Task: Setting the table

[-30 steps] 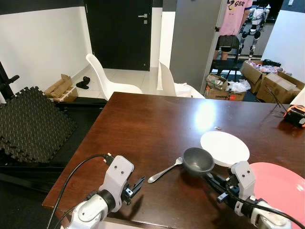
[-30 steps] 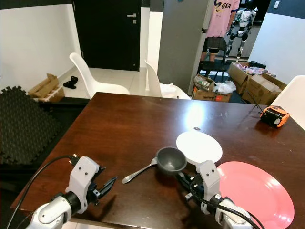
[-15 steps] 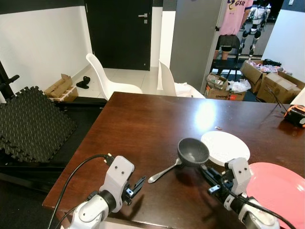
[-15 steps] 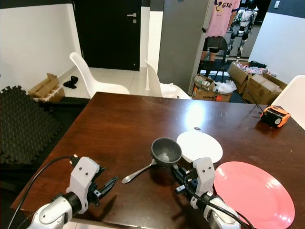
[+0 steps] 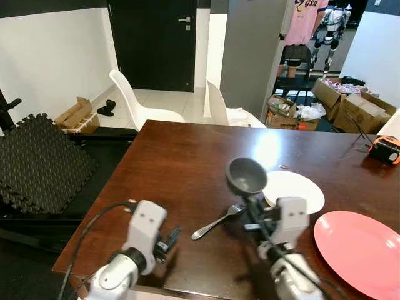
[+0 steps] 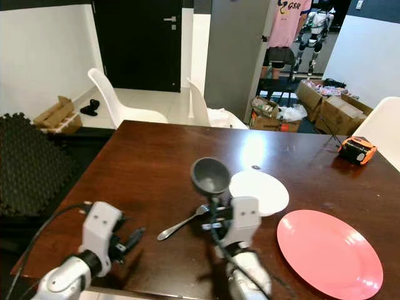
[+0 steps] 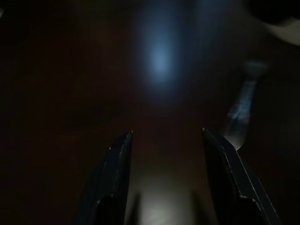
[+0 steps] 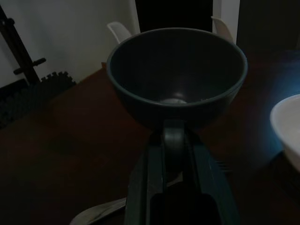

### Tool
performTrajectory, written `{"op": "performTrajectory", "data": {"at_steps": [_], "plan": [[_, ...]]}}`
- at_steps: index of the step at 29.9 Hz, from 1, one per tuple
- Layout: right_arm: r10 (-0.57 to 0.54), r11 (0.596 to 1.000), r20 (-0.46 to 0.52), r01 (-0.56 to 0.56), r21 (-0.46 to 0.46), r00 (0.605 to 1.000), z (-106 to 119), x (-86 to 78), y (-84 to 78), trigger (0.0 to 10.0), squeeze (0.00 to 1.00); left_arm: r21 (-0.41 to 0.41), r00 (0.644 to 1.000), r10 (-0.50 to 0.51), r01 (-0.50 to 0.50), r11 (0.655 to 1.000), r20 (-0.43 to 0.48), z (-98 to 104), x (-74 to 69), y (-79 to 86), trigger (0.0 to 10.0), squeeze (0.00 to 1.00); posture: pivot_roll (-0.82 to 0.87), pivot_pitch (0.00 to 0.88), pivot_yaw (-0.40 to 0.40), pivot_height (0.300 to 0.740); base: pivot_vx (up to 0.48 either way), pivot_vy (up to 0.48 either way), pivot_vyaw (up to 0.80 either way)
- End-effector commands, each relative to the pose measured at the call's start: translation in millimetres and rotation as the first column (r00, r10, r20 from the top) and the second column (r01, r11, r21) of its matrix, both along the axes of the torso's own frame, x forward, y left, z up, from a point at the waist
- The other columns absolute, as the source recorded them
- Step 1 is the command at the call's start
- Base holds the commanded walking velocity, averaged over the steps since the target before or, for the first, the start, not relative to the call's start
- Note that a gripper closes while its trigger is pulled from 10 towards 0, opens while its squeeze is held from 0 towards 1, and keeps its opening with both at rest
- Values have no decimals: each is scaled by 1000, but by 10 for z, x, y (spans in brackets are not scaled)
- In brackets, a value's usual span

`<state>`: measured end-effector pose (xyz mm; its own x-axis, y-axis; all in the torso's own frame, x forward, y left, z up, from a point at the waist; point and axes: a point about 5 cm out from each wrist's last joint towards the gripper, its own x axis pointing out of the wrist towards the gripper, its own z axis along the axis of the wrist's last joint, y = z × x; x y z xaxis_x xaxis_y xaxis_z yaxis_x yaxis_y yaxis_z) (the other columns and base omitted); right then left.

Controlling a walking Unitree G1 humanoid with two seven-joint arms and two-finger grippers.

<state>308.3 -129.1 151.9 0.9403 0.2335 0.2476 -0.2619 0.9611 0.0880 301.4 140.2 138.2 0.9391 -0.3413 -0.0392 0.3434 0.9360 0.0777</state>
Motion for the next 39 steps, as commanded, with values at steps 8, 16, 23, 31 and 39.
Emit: {"op": "performTrajectory", "data": {"at_steps": [8, 16, 23, 31, 39], "plan": [[-5, 1000, -17, 4, -16, 1000, -39, -35, 49, 10000, 0, -47, 959, 271, -276, 960, -87, -195, -146, 489, 10000, 0, 22, 74, 48, 740, 0, 0, 0], [7, 999, -11, -8, -35, 1000, -5, -58, 5, 10000, 0, -104, 913, 403, -407, 908, -55, -141, -135, 632, 10000, 0, 8, 60, 39, 740, 0, 0, 0], [67, 997, -100, -70, -22, 993, -179, -217, -4, 10000, 0, -33, 943, 332, -331, 943, 35, 32, -110, 549, 10000, 0, 4, 63, 38, 740, 0, 0, 0], [38, 999, -85, -38, 0, 996, -101, -143, 39, 10000, 0, -103, 946, 323, -317, 943, 39, 55, -66, 425, 10000, 0, 1, 66, 39, 740, 0, 0, 0], [22, 1000, -72, -24, -17, 997, -35, -102, -16, 10000, 0, -88, 941, 337, -332, 939, 41, 19, -66, 422, 10000, 0, 1, 71, 29, 740, 0, 0, 0]]}}
